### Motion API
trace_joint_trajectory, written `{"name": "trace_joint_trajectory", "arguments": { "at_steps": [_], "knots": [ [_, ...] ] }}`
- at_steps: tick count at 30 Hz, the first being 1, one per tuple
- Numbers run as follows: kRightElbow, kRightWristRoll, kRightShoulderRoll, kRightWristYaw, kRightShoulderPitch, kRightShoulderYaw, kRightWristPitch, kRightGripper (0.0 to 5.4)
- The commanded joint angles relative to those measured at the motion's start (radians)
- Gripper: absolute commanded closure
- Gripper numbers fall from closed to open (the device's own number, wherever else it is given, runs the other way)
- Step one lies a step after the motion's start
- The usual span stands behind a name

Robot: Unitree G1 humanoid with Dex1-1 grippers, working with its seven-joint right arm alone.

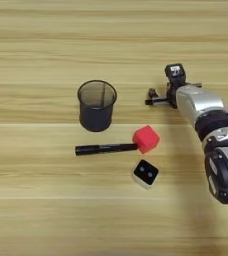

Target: Move the objects on the table

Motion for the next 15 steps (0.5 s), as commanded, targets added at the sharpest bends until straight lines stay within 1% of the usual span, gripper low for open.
{"name": "trace_joint_trajectory", "arguments": {
  "at_steps": [1, 12, 15],
  "knots": [
    [-0.052, -0.01, 0.006, -0.015, 0.056, 0.011, 0.108, 0.06],
    [-0.244, 0.006, 0.026, -0.017, 0.157, 0.006, 0.213, 0.06],
    [-0.298, 0.008, 0.033, -0.019, 0.194, 0.008, 0.235, 0.06]
  ]
}}
